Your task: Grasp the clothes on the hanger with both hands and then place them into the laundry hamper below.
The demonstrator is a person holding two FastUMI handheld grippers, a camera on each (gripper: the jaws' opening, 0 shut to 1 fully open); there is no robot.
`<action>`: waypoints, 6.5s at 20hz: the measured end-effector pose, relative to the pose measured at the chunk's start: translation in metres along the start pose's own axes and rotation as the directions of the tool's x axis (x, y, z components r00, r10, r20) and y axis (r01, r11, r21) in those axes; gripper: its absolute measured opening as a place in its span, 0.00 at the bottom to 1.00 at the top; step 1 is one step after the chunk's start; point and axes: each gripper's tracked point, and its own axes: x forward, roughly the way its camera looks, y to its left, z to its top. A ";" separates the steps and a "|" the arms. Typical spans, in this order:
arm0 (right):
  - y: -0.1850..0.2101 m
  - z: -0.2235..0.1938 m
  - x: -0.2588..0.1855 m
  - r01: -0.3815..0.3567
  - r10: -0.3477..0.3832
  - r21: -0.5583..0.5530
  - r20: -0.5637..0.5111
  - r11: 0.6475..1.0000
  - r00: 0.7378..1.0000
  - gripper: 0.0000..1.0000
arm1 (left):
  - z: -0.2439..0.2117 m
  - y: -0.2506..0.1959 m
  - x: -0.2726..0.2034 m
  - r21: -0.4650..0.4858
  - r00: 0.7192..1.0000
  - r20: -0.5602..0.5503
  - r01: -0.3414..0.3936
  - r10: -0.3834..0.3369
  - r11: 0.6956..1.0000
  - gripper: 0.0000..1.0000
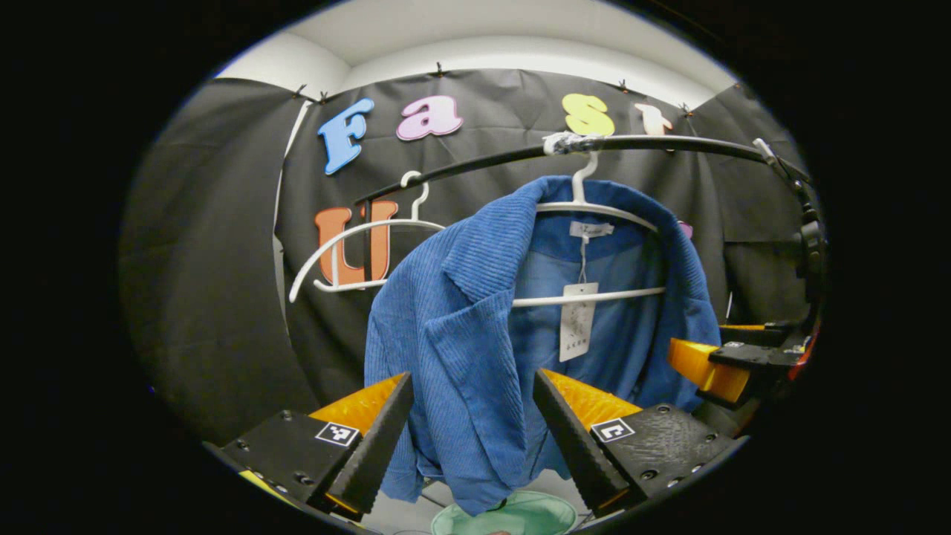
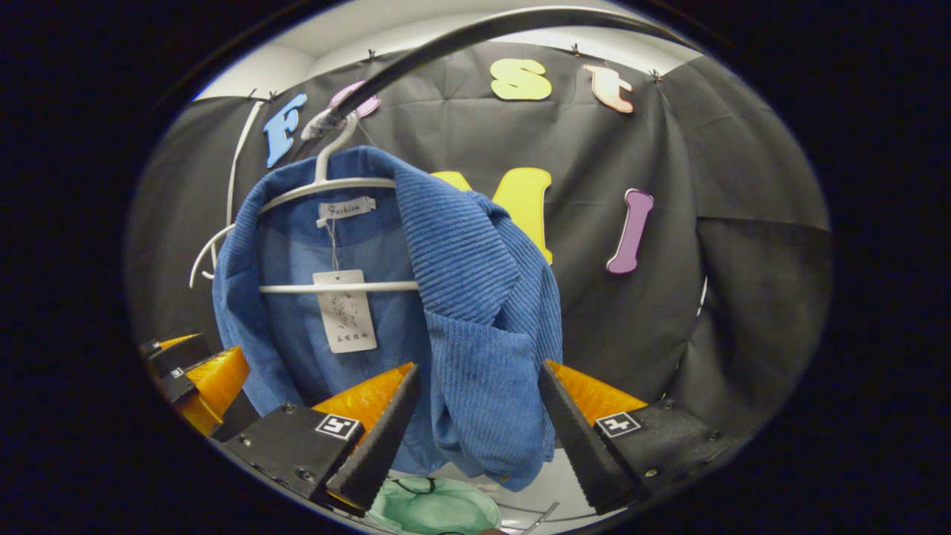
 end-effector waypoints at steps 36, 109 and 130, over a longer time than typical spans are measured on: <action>-0.090 0.075 0.068 -0.147 0.143 0.257 0.035 0.955 0.989 0.08 | 0.086 0.087 0.033 -0.165 0.989 0.084 -0.110 0.125 0.980 0.03; 0.082 -0.040 -0.132 -0.326 0.453 0.470 -0.187 0.821 0.872 0.07 | 0.063 -0.036 -0.123 -0.025 0.861 -0.002 0.508 -0.508 0.861 0.02; 0.046 -0.336 -0.007 -0.106 0.229 0.205 -0.802 0.973 0.552 0.24 | -0.223 -0.032 -0.057 -0.018 0.758 -0.611 0.277 -0.230 0.961 0.08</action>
